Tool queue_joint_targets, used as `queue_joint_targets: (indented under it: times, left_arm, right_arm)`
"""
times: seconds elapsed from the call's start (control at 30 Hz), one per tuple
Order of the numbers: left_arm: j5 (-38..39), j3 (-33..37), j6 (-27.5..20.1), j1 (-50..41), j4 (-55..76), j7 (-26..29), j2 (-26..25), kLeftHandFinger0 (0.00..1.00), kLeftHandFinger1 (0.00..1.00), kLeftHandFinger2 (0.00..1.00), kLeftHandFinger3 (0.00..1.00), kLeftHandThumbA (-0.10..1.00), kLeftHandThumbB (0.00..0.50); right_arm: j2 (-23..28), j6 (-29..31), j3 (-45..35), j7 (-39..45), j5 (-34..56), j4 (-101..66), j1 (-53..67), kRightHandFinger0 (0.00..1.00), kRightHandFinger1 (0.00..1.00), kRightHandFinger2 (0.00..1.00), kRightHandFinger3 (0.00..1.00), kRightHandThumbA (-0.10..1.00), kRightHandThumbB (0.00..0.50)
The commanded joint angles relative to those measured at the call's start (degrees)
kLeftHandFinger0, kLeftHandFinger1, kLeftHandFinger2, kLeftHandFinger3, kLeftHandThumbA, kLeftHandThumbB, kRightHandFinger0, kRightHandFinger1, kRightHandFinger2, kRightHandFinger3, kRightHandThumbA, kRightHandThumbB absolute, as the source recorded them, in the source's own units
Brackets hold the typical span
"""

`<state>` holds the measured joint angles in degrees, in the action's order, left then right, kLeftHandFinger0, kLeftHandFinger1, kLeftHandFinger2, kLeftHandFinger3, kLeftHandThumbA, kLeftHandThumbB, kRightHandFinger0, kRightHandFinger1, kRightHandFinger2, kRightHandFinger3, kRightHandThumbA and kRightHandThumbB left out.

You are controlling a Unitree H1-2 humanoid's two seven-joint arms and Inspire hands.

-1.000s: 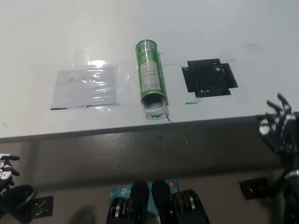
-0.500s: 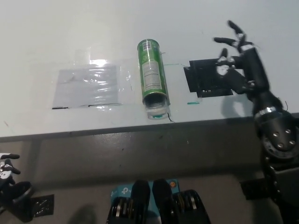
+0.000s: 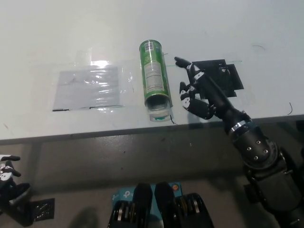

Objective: The robot uses its right hand finger to pull out the chips tray kept inside a container in the middle of the desk

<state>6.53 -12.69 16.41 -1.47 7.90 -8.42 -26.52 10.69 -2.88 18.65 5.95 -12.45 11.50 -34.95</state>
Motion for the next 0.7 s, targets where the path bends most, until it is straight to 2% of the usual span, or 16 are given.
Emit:
queue_joint_targets:
  times: [0.0,0.03,0.07,0.1,0.13,0.2,0.27,0.4,0.57,0.67]
  left_arm:
    - [0.87,-0.96,0.71,0.67,2.33,-1.15,-1.94,0.3,0.3,0.38,0.55,0.29,0.0]
    - [0.53,-0.82,0.04,0.64,2.03,-1.32,-2.11,0.3,0.29,0.38,0.55,0.29,0.0]
    - [0.51,-0.84,0.05,0.65,2.03,-1.35,-2.09,0.3,0.29,0.38,0.55,0.29,0.0]
    - [0.44,-0.85,0.25,0.71,2.15,-1.37,-2.17,0.31,0.3,0.38,0.54,0.29,0.0]
    - [0.35,-0.86,0.54,0.81,2.34,-1.38,-2.3,0.31,0.3,0.38,0.54,0.3,0.0]
    - [0.34,-0.9,0.62,0.86,2.79,-1.55,-2.46,0.31,0.3,0.39,0.55,0.31,0.0]
    - [0.64,-1.09,0.92,0.94,2.66,-1.53,-2.34,0.31,0.31,0.39,0.56,0.31,0.0]
    - [0.72,-1.16,0.86,1.35,2.76,-1.98,-2.98,0.29,0.29,0.37,0.56,0.31,0.0]
    - [1.02,-1.47,1.18,1.47,3.11,-2.25,-3.33,0.29,0.3,0.38,0.56,0.31,0.0]
    - [0.78,-1.43,1.65,1.53,3.36,-2.25,-3.59,0.31,0.3,0.38,0.56,0.31,0.0]
  right_arm:
    - [0.74,4.83,1.84,2.37,-3.61,0.86,-4.1,0.45,0.04,0.93,0.96,-0.1,0.279]
    - [0.87,5.52,2.33,2.38,-4.27,1.56,-4.35,0.36,0.01,0.92,0.96,-0.1,0.282]
    - [0.88,5.61,2.35,2.37,-4.29,1.63,-4.37,0.35,0.01,0.92,0.96,-0.1,0.282]
    - [0.88,6.42,2.56,2.16,-4.7,2.29,-4.49,0.23,0.0,0.93,0.96,-0.1,0.28]
    - [0.88,7.61,2.87,1.84,-5.29,3.27,-4.67,0.18,0.0,0.94,0.95,-0.1,0.28]
    - [0.86,8.65,3.21,1.87,-5.83,4.97,-5.4,0.01,0.0,0.97,0.96,-0.1,0.264]
    - [0.97,9.57,3.61,2.21,-6.55,6.44,-6.28,0.0,0.03,0.99,0.98,-0.1,0.246]
    - [0.38,13.9,4.02,0.03,-8.52,10.25,-8.03,0.0,0.0,0.92,0.96,-0.1,0.247]
    - [-0.09,17.99,4.4,-0.56,-9.69,14.0,-8.37,0.0,0.0,0.91,0.96,-0.1,0.256]
    - [0.35,19.12,4.95,-0.36,-10.95,14.12,-7.47,0.0,0.02,0.87,0.95,-0.1,0.244]
